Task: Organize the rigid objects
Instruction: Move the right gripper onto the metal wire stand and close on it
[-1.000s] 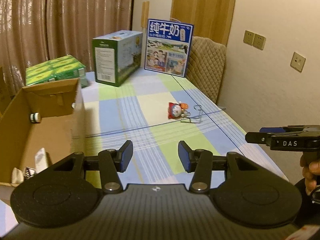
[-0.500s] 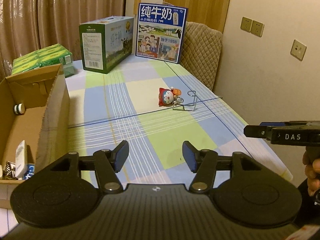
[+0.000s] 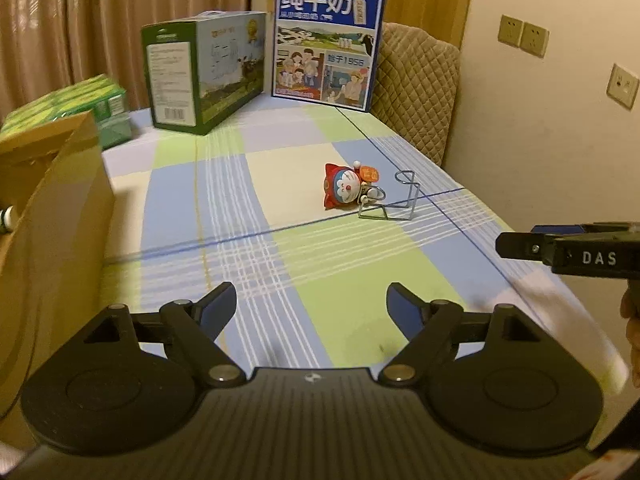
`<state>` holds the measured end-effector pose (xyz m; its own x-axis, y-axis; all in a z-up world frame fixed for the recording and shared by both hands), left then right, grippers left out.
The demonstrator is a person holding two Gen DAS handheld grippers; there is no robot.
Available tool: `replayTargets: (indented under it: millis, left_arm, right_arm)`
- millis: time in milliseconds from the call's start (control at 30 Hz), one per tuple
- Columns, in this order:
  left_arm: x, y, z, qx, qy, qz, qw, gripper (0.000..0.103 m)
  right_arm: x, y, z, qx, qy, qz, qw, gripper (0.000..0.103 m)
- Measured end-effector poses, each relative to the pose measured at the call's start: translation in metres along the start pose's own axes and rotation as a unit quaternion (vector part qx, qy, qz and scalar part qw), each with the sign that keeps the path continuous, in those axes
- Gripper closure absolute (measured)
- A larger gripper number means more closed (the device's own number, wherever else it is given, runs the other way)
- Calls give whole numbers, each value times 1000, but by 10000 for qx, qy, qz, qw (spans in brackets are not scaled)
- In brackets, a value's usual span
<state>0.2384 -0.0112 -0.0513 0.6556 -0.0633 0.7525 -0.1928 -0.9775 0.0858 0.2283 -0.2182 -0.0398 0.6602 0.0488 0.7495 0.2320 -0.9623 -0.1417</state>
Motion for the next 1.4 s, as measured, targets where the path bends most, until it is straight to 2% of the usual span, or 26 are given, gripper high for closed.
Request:
replayTargets:
  millis: [100, 167, 233, 467, 633, 1033, 1133, 1167, 1200, 1400]
  left_arm:
    - [4, -2, 19, 49, 25, 66, 10000, 23]
    - [6, -4, 30, 114, 30, 92, 9999, 23]
    - [9, -8, 40, 187, 40, 98, 9998, 23]
    - [19, -26, 70, 277, -3, -119, 9995, 22]
    - [24, -37, 82, 282, -69, -279, 9992, 22]
    - [19, -41, 97, 205, -234, -399, 9987, 22]
    - [19, -44, 98, 222, -256, -441, 9985, 22]
    - [19, -44, 97, 228, -252, -449, 9984, 22]
    - [19, -45, 97, 231, -245, -456, 9984, 22]
    - [20, -45, 95, 202, -185, -432, 9987, 22]
  right_arm:
    - [9, 0, 19, 7, 11, -17, 10000, 45]
    - [17, -1, 31, 0, 122, -91, 9999, 33]
    - [24, 0, 43, -23, 184, -85, 9998, 28]
    - [42, -5, 89, -136, 214, 44, 9997, 22]
    - [43, -4, 127, -126, -77, 286, 9995, 21]
    - [42, -7, 180, -499, -247, 236, 9982, 21]
    - [42, -8, 183, -476, -229, 117, 9985, 22]
    - [41, -9, 182, -469, -239, 84, 9986, 29]
    - [41, -9, 180, -484, -247, 44, 9985, 31]
    - [41, -10, 164, -326, -347, -7, 9989, 32]
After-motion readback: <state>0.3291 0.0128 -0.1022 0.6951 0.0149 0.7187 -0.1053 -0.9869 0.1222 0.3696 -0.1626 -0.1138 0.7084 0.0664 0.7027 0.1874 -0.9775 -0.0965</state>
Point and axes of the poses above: each gripper's, at about its wrist camera, not at the fingertips, and z roughly the way its jaws point, y to its right, x to its top, the point moved 4 cm from there along z, roughly the way its jaws point, and after that the axes turned 2 degrees about -z, right-handed, at the moved point
